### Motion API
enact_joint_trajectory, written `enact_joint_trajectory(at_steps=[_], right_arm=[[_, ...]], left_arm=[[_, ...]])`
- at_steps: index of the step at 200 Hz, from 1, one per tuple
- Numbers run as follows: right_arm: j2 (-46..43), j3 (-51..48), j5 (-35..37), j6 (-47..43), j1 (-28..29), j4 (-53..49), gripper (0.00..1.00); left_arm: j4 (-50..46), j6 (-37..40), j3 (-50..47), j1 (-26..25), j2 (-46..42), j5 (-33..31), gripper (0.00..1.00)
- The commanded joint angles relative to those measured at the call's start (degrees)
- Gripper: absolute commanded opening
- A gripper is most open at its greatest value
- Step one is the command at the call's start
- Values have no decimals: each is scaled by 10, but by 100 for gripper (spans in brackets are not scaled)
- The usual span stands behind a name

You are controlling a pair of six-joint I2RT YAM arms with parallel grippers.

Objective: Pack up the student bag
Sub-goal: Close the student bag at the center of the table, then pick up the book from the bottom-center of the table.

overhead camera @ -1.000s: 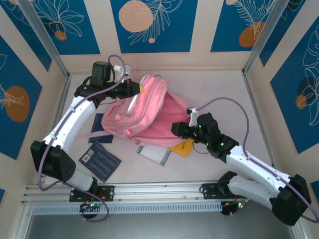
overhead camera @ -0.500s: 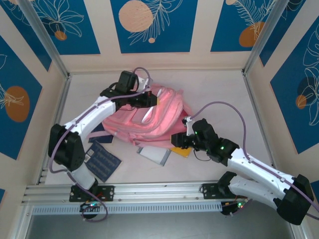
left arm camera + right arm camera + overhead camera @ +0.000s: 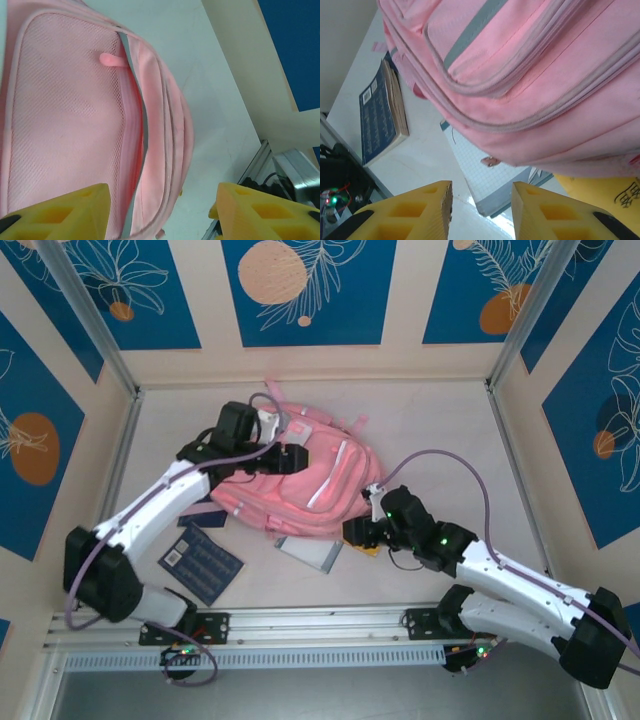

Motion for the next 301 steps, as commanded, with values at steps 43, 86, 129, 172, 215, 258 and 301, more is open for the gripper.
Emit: enact_joint_trajectory(at_steps=[43, 86, 129, 172, 215, 258, 301], right_arm=[[70, -12, -39, 6, 54, 13, 32], [89, -12, -33, 8, 64, 24, 31], [87, -19, -29, 14, 65, 23, 31], [84, -38, -27, 30, 70, 31, 31], [96, -54, -22, 42, 79, 40, 31], [101, -59, -5, 49, 80, 27, 31], [96, -61, 20, 56, 79, -5, 31]], left_arm=[[24, -62, -243, -48, -133, -77, 46], [45, -65, -306, -100, -109, -122, 46], [84, -54, -321, -103, -50, -138, 49], [103, -35, -316, -104, -2, -154, 49], [99, -11, -303, -105, 22, -165, 49], [93, 2, -296, -113, 38, -161, 49], [72, 2, -286, -160, 60, -133, 49]])
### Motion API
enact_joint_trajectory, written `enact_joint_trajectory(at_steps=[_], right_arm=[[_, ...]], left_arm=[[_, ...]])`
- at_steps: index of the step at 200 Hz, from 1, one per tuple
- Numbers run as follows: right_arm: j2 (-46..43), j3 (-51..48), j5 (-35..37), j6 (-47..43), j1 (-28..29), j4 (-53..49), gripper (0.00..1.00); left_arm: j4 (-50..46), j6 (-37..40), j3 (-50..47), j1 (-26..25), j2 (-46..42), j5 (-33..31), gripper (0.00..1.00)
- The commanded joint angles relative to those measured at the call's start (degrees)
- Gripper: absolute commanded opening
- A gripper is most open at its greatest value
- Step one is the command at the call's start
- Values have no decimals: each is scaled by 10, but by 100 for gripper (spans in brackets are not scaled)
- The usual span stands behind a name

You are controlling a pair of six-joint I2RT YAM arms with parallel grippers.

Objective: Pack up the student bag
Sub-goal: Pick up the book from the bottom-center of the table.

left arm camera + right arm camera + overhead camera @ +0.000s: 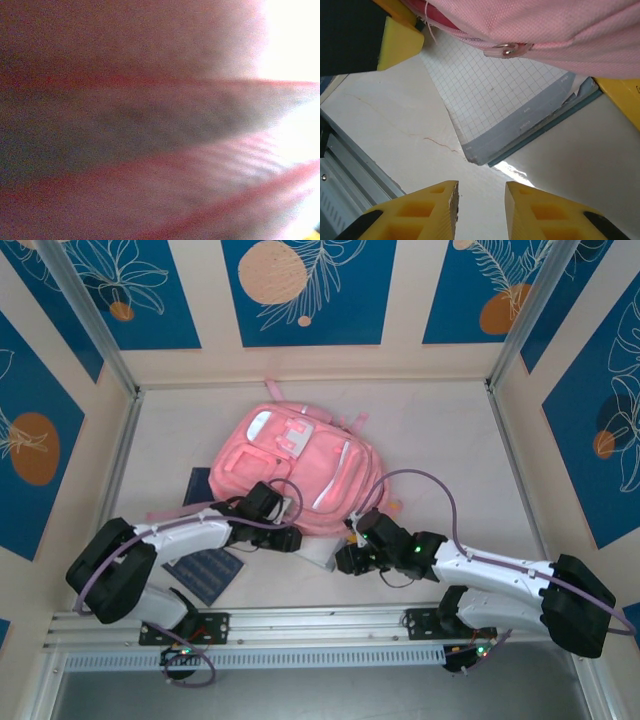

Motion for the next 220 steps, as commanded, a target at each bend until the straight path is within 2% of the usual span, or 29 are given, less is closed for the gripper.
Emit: enact_joint_trajectory(at_steps=[1, 50, 102, 118, 142, 181, 220], right_arm=[[-3, -5, 29, 12, 3, -30, 31], [-46, -29, 39, 27, -17, -43, 31], [-32, -28, 36, 53, -46, -75, 30], [-5, -16, 28, 54, -52, -78, 31], [42, 5, 14, 52, -55, -78, 29], [74, 4, -4, 71, -56, -47, 28], [79, -5, -10, 84, -58, -22, 28]], left_arm=[[-17, 15, 3, -39, 29, 10, 49], [-70, 2, -2, -91, -12, 19, 49], [-93, 8, -5, -101, -70, 87, 53], [-104, 11, 5, -100, -82, 59, 55], [-111, -10, 16, -99, -82, -15, 58], [-69, -24, 27, -97, -23, -64, 60], [-24, -18, 56, -96, 48, -52, 60]])
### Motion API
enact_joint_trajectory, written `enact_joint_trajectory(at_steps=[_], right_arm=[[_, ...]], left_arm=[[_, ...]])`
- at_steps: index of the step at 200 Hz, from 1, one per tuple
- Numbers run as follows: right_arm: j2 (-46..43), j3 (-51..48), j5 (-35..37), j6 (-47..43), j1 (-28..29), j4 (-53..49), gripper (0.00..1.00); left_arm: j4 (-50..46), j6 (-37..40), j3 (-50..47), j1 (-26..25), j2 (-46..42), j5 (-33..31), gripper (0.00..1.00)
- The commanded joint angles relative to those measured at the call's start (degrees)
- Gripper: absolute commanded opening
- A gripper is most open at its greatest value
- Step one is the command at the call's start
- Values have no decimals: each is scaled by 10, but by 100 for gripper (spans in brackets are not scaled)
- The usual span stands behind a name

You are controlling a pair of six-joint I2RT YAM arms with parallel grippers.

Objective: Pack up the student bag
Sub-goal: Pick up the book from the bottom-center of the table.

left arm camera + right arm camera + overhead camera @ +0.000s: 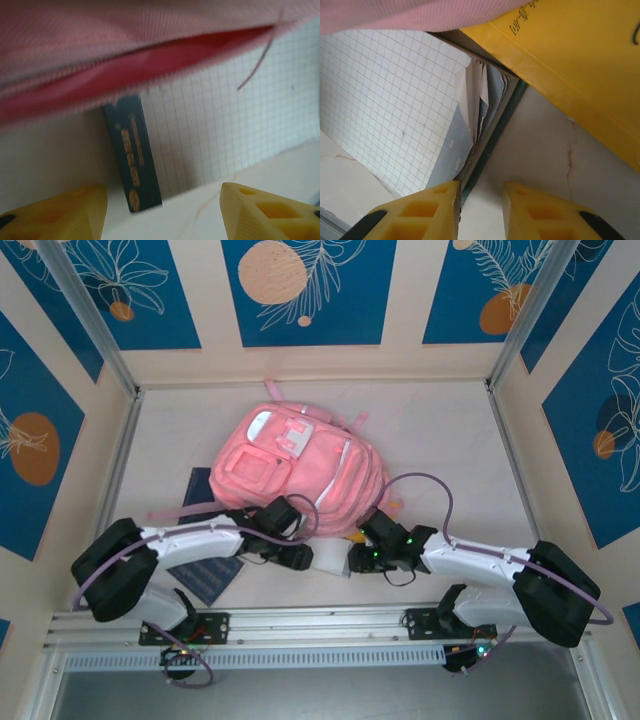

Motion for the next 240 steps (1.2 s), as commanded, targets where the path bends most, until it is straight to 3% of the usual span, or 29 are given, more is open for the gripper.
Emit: enact_joint_trajectory(at_steps=[1, 77, 109, 156, 216, 240], right_arm=[[4, -2, -18, 17, -4, 20, 28], [17, 5, -13, 13, -47, -21, 28], [17, -2, -37, 14, -68, -15, 31], [6, 7, -23, 13, -81, -61, 36], [-150, -9, -19, 5, -95, -99, 30], [-173, -10, -42, -6, -98, -93, 30]], left_arm=[[32, 0, 31, -1, 36, -6, 60], [48, 28, 20, -13, 45, 145, 52], [47, 31, 5, -33, 28, 178, 51], [14, 18, -3, -34, 5, 128, 53], [19, 9, -8, -24, -2, 108, 53], [31, 2, -15, -19, -1, 107, 53]])
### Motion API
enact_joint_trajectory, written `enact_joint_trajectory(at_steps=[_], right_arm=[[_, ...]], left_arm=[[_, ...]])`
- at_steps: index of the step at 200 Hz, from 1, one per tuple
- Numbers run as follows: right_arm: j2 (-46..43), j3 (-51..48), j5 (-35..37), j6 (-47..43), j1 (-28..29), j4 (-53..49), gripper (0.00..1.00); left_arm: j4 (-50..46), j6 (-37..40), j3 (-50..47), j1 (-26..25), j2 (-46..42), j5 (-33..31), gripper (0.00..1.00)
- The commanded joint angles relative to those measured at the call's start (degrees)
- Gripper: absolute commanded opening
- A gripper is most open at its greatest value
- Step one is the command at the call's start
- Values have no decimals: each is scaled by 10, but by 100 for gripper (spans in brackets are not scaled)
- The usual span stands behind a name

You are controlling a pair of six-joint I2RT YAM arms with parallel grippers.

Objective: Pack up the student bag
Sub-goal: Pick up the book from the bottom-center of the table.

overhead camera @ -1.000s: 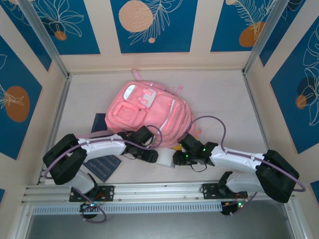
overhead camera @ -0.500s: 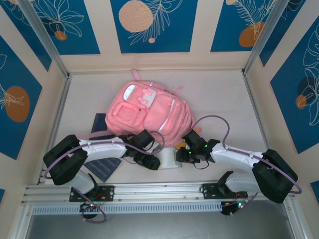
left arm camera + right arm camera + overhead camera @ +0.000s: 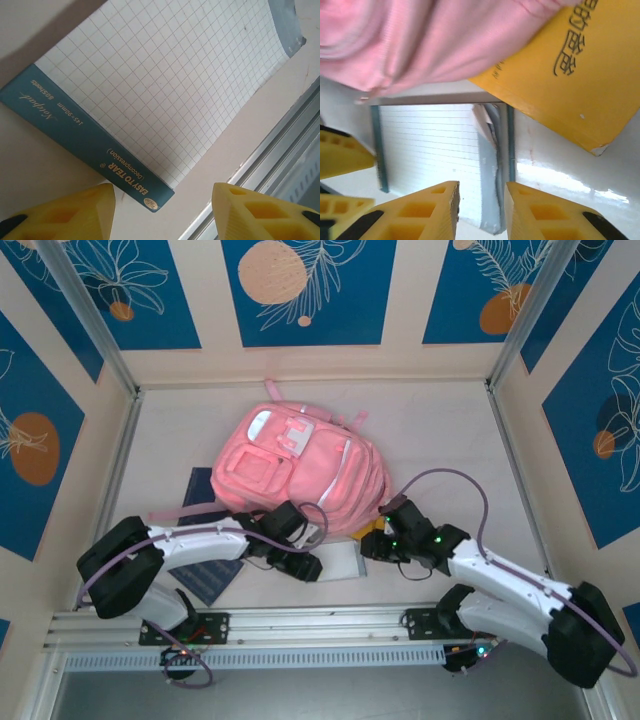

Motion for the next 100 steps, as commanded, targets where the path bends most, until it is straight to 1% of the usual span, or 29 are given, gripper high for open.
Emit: enact_joint_trajectory(at_steps=[1, 19, 51, 74, 100], right_arm=[[-20, -9, -17, -10, -4, -21, 30], [7, -8, -38, -11, -5, -9, 30], [96, 6, -76, -8, -4, 23, 32], [157, 20, -96, -11, 2, 44, 31], [210, 34, -100, -17, 12, 49, 28]], left_arm=[[15, -11, -13, 8, -6, -9, 53], [24, -16, -18, 14, -5, -4, 53], [57, -33, -35, 33, -8, 11, 54], [84, -42, -43, 38, 0, 29, 55], [115, -56, -54, 47, 15, 48, 56]])
